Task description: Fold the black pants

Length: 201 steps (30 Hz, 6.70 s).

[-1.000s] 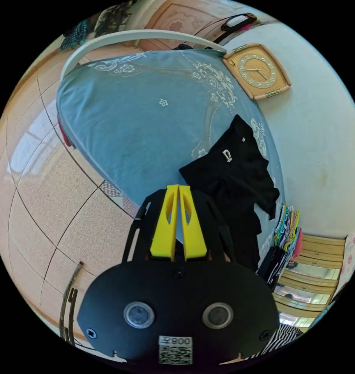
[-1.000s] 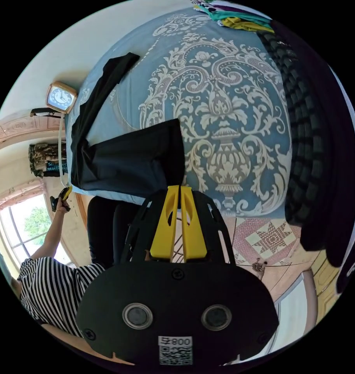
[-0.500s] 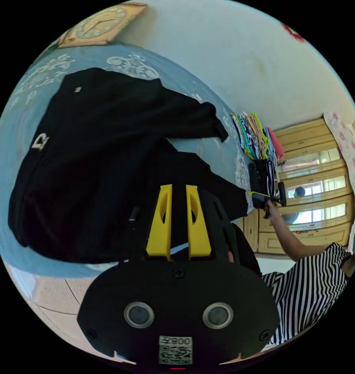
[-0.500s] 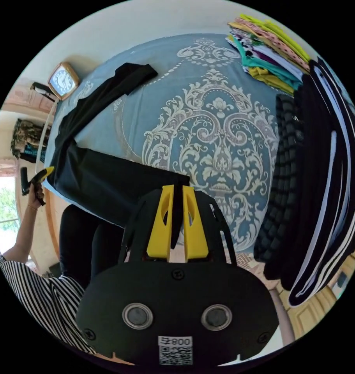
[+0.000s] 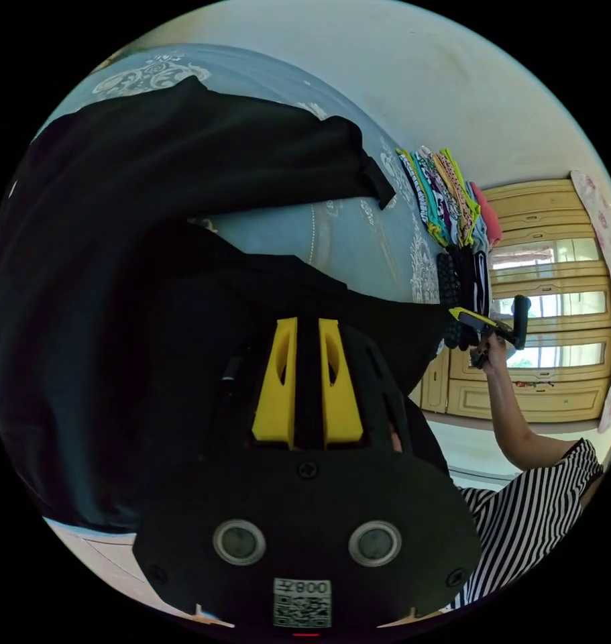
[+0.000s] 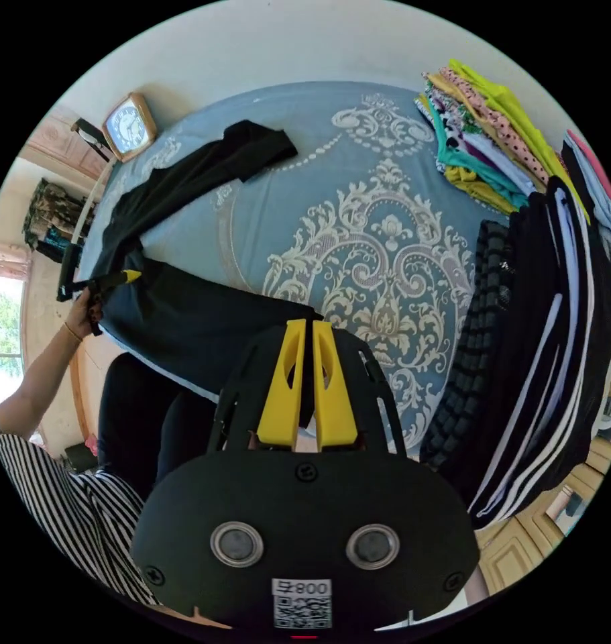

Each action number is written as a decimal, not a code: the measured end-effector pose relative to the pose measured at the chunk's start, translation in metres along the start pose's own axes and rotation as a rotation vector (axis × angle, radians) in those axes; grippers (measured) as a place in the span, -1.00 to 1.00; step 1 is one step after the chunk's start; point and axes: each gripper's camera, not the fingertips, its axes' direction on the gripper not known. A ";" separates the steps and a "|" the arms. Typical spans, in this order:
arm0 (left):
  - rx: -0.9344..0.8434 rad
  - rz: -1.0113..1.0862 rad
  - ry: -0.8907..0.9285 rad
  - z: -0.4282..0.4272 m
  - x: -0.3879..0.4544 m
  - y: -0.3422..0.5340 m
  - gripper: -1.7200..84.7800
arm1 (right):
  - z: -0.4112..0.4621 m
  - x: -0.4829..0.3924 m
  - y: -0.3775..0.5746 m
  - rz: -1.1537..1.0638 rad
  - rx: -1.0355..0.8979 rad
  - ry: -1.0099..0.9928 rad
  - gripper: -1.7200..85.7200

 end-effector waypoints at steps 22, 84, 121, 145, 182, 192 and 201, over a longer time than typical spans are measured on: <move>-0.122 0.254 -0.166 0.065 0.109 0.025 -0.78 | 0.034 0.008 0.034 0.212 -0.088 -0.079 -0.77; 0.197 0.425 0.112 0.107 0.193 -0.309 -0.79 | -0.101 -0.133 -0.283 -0.254 0.415 -0.209 -0.92; 0.141 0.498 -0.093 0.084 0.203 -0.395 -0.78 | -0.018 -0.023 -0.430 0.035 0.181 0.155 -0.87; 0.351 -0.364 -0.690 -0.186 -0.098 -0.198 -0.71 | 0.040 -0.056 -0.425 0.023 0.040 0.327 -0.93; 0.571 -0.638 -0.008 -0.292 -0.258 0.254 -0.70 | 0.234 -0.336 -0.252 -0.462 -0.028 -0.356 -0.90; 0.589 -0.712 0.122 -0.299 -0.305 0.288 -0.89 | 0.296 -0.502 -0.174 -0.884 -0.128 -0.245 -0.78; 0.604 -0.666 0.150 -0.316 -0.303 0.305 -0.90 | 0.362 -0.605 -0.134 -1.168 -0.066 0.112 -0.82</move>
